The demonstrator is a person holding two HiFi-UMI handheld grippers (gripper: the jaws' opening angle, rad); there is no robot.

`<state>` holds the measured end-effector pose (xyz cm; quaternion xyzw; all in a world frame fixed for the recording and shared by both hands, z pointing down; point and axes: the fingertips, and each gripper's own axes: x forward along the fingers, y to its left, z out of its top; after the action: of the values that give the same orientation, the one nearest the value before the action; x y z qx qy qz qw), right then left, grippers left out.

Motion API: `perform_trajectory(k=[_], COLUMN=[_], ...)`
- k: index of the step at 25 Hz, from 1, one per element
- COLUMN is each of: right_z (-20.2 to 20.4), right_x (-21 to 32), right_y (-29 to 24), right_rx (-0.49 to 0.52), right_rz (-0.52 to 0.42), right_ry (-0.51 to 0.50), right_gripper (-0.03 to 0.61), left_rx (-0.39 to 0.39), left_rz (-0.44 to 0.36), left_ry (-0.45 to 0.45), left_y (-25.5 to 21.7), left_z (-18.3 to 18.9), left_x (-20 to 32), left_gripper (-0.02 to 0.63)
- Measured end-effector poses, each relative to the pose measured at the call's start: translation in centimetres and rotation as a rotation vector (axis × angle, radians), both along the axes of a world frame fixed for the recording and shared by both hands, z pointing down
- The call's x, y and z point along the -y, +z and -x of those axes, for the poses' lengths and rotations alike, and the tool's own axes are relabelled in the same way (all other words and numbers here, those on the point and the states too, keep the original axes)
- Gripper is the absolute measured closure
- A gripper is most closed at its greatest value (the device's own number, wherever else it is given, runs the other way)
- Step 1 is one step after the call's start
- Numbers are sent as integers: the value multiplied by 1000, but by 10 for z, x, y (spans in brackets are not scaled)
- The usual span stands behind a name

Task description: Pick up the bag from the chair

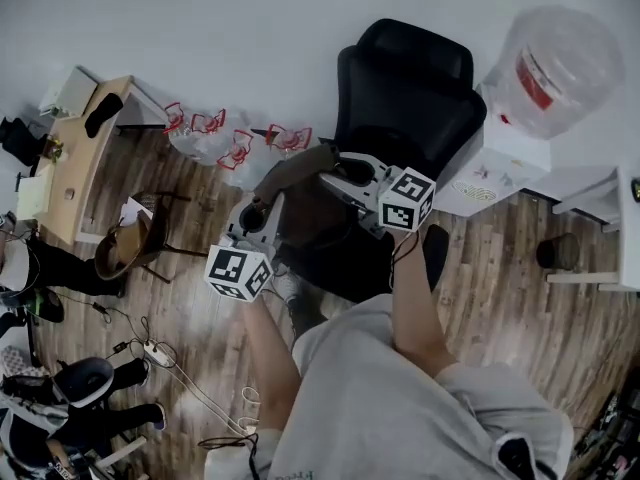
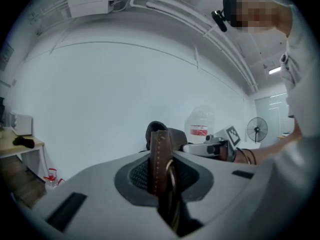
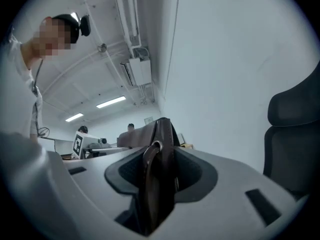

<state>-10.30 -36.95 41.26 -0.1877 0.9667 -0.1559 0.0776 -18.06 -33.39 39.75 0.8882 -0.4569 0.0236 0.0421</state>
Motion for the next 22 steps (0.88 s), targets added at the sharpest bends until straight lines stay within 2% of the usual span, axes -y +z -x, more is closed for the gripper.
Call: perform_trajectory(k=[2,6,9,17,22], right_z=[2,9,10,-1,-5], right_x=[-1,-7,-8,-20,-27], right_y=[3,0,-4,-14,-17], right_rx=[-42,-129,-158,-156,-181], right_rz=[-3,-66,-98,-130,-157], right_ry=[23,18,39,49,57], right_gripper=[431,439,442,442,442], left_rx=[7,-40,-31,-59,-54], left_rz=[20,43,55,59,60], left_ry=[-35,-97,-139,-108,-140], left_y=[4,7,7,1,0], left_z=[2,10,11,2,-1], left_x=[-1,-4,-3,-16,-22], left_gripper=[565,563,561,538,538])
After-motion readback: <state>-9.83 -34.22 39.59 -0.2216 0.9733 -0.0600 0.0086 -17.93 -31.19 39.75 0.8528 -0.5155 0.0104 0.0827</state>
